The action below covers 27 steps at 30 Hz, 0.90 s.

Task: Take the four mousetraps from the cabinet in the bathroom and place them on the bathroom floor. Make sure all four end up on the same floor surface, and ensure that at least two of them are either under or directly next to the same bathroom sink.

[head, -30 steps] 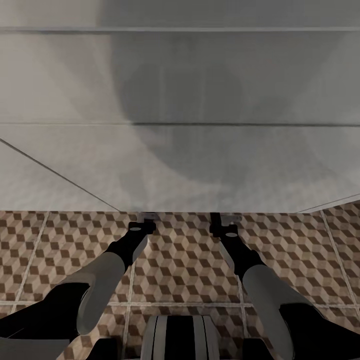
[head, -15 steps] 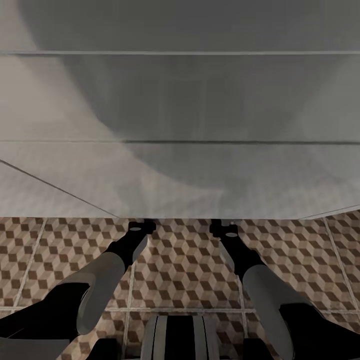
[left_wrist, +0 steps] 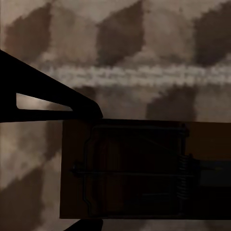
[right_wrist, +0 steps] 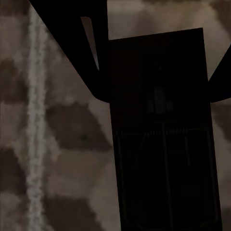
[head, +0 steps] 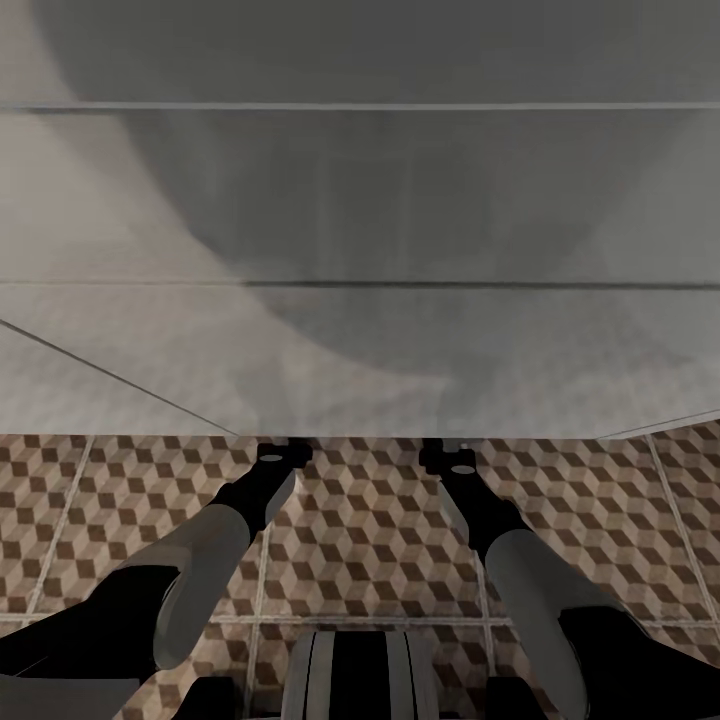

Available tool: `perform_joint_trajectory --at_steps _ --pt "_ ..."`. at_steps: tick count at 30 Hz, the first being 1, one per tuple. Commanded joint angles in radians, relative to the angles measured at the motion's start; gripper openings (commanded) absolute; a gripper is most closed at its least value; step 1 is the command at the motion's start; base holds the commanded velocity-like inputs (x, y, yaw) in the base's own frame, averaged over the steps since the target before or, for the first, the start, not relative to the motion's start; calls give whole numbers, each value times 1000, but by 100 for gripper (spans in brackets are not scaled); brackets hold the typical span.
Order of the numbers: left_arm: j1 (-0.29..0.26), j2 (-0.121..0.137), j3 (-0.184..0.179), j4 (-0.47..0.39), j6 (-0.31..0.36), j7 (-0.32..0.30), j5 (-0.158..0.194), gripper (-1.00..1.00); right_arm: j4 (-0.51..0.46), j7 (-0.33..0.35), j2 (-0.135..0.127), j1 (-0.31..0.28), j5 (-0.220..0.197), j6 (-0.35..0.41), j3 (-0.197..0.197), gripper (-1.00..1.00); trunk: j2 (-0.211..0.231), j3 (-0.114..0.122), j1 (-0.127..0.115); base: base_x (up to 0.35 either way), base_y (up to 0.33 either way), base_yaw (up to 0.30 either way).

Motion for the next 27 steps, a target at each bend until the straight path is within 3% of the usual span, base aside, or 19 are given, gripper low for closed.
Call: perform_joint_trajectory --at_steps 1,27 --pt "0 -1 5 -2 7 2 -11 -100 -2 -7 0 0 6 9 2 -100 0 -1 0 0 0 0" --pt "0 -1 5 -2 6 2 -10 -100 -2 -7 0 0 6 9 2 -100 0 -1 0 28 0 0"
